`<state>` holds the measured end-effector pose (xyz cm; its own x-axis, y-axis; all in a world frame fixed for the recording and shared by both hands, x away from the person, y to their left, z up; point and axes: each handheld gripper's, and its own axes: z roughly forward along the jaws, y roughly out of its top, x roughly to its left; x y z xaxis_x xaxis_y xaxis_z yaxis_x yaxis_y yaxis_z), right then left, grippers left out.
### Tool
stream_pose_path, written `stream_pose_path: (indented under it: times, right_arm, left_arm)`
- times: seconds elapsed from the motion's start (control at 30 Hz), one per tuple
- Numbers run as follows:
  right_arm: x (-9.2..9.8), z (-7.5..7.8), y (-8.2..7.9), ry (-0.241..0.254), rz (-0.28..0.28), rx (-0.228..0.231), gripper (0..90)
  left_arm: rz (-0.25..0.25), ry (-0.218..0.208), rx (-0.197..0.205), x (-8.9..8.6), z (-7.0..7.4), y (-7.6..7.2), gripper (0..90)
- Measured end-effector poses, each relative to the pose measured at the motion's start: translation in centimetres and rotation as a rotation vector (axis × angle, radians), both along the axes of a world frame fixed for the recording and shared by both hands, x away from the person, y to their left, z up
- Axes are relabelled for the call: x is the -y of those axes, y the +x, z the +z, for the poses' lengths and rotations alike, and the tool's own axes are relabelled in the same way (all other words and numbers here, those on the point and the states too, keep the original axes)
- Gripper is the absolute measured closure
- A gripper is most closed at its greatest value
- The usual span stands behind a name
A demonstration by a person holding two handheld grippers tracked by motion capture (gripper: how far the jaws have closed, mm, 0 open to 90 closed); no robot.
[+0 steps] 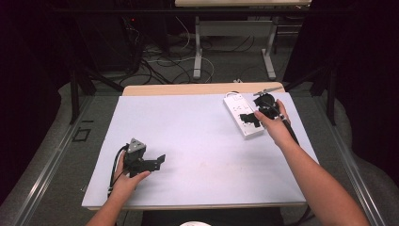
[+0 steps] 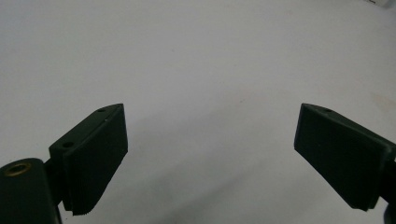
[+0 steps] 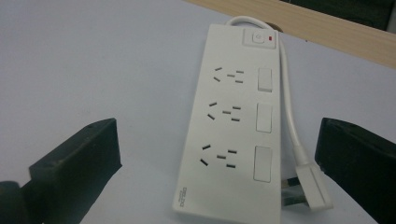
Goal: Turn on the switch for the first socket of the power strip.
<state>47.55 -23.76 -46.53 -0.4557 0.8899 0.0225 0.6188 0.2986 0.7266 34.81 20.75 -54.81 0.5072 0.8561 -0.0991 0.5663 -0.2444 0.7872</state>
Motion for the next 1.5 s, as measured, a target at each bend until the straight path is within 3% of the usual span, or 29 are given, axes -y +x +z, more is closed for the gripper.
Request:
stream_pose_path:
  times: [0.6, 0.8, 1.0, 1.2, 1.5]
  right_arm:
    - [0.5, -1.6, -5.2, 0.017, 0.057, 0.038, 0.0]
    - [1.1, -2.3, -7.2, 0.051, 0.063, 0.054, 0.0]
    - [2.1, -2.8, -9.0, 0.084, 0.053, 0.058, 0.0]
    - [3.2, -3.6, -10.4, 0.075, 0.040, 0.060, 0.4]
    - [4.5, -4.6, -12.3, 0.105, 0.014, 0.061, 1.6]
  left_arm:
    - [0.005, -0.001, 0.003, 0.1, 0.0, 0.0, 9.9]
    - [0.007, 0.001, 0.004, 0.1, -0.1, 0.0, 9.9]
    - [0.008, 0.001, 0.004, 0.1, -0.1, 0.0, 9.9]
    - [0.010, 0.004, 0.004, 0.2, -0.1, 0.0, 9.9]
    - [0.010, 0.004, 0.006, 0.2, -0.1, -0.1, 10.0]
